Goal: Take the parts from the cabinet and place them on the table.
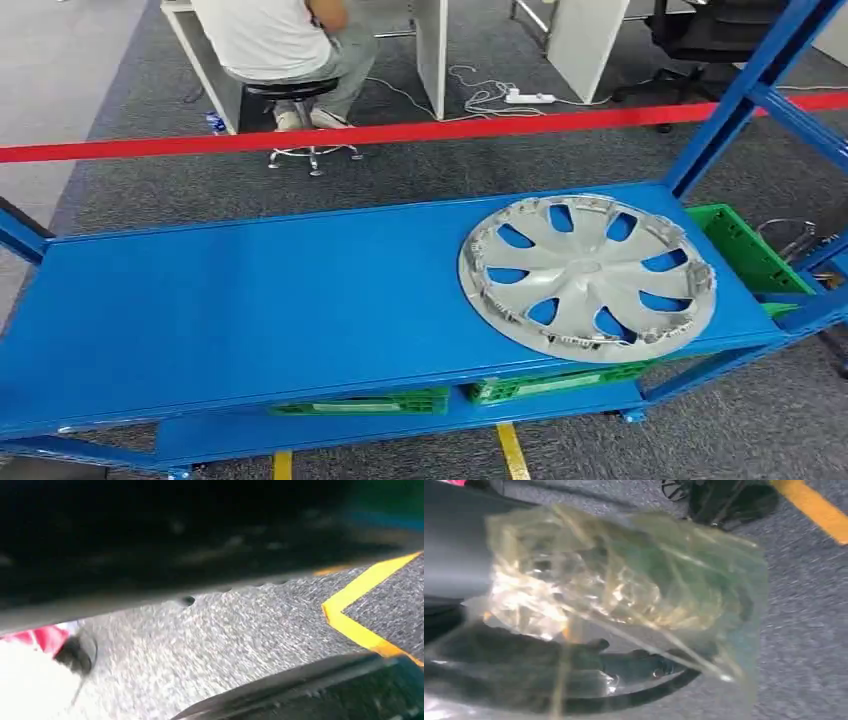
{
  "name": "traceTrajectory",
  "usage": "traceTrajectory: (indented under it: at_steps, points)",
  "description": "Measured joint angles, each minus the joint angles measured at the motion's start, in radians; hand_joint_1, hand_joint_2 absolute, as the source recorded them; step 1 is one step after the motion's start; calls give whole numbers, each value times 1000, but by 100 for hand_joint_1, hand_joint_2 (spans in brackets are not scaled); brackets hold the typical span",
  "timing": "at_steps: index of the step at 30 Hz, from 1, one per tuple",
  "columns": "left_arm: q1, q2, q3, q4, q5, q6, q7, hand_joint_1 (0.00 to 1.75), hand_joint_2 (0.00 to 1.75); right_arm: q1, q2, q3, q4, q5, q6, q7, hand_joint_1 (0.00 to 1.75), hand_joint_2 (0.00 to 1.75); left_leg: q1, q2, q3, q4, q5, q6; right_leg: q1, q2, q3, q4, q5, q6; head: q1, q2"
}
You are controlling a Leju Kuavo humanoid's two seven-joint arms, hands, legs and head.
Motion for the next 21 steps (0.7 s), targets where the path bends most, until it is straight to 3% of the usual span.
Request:
traceTrajectory:
  at_steps: [1,2,5,6,7,8,9,10,11,12,13,14,15,16,17,20,21]
  points:
    - [0,0,0,0,0,0,0,0,0,-3,0,-2,3,1,0,-1,0,0,0,-10,-2,3,-4,-7,-5,54,19,-33,-14,3,1,0]
    - [-4,2,1,0,3,0,0,0,0,-6,0,-6,8,1,1,-1,0,0,-4,-21,-7,17,-9,-14,-5,68,19,-49,-15,-4,5,0]
    - [3,2,2,0,25,2,0,0,0,-10,0,-17,10,11,3,-6,0,0,4,-52,-15,7,-1,-28,4,33,33,-45,-14,-25,3,0]
    - [4,3,3,0,33,2,1,0,0,-12,2,-18,11,16,3,-8,0,0,5,-58,-15,11,-7,-31,-5,18,35,-50,-11,-33,4,0]
    - [6,2,3,0,36,2,2,0,0,-15,1,-21,11,17,3,-11,0,0,-1,-1,-23,34,-23,-36,-3,7,38,-50,-12,-38,-1,0]
    - [3,3,3,0,42,2,2,0,0,-15,1,-26,11,18,3,-11,0,0,0,43,-52,90,-55,-40,-1,-6,38,-50,-15,-43,-12,0]
    - [1,3,4,0,45,2,2,0,0,-15,1,-27,13,19,3,-13,0,0,1,68,-93,169,-94,-44,1,-23,38,-50,-17,-47,-10,0]
    - [0,3,4,-1,47,2,2,0,0,-14,1,-30,15,20,3,-13,0,0,1,79,-139,260,-131,-46,3,-41,38,-50,-20,-49,-10,0]
    - [1,3,4,-1,51,2,3,0,0,-15,1,-34,16,21,3,-13,0,0,2,82,-175,326,-145,-47,5,-59,39,-50,-23,-51,-10,0]
    - [4,3,4,-1,51,2,4,0,0,-16,1,-37,16,22,3,-13,0,0,3,83,-183,332,-132,-47,5,-72,41,-50,-26,-51,-10,0]
    - [6,3,4,-1,51,2,5,0,0,-17,1,-39,17,22,3,-13,0,0,3,84,-167,296,-95,-44,6,-86,41,-50,-30,-50,-10,0]
    - [7,3,4,-1,51,2,5,0,0,-20,1,-40,18,23,3,-13,0,0,2,89,-130,220,-46,-38,7,-98,44,-50,-36,-49,-11,0]
    - [8,3,5,-1,51,2,5,0,0,-21,1,-41,18,23,3,-13,0,0,-1,106,-85,129,-2,-31,8,-110,52,-51,-42,-47,-10,0]
    - [7,3,5,-1,51,2,5,0,0,-21,1,-41,19,23,3,-14,0,0,-8,157,-45,51,19,-20,8,-120,60,-51,-48,-44,-11,0]
    - [3,3,5,-1,51,2,5,0,0,-20,1,-41,19,23,3,-14,0,0,-20,187,-34,27,-4,-14,16,-131,64,-49,-56,-36,-11,0]
    - [7,3,5,-1,51,2,5,0,0,-28,2,-42,19,23,3,-14,0,0,-22,150,-40,28,-4,-4,15,-165,80,-63,-57,-25,-12,0]
    - [9,3,5,-1,51,2,5,0,0,-34,2,-42,19,23,4,-14,0,0,-17,132,-33,12,4,5,18,-176,103,-69,-59,-17,-12,0]
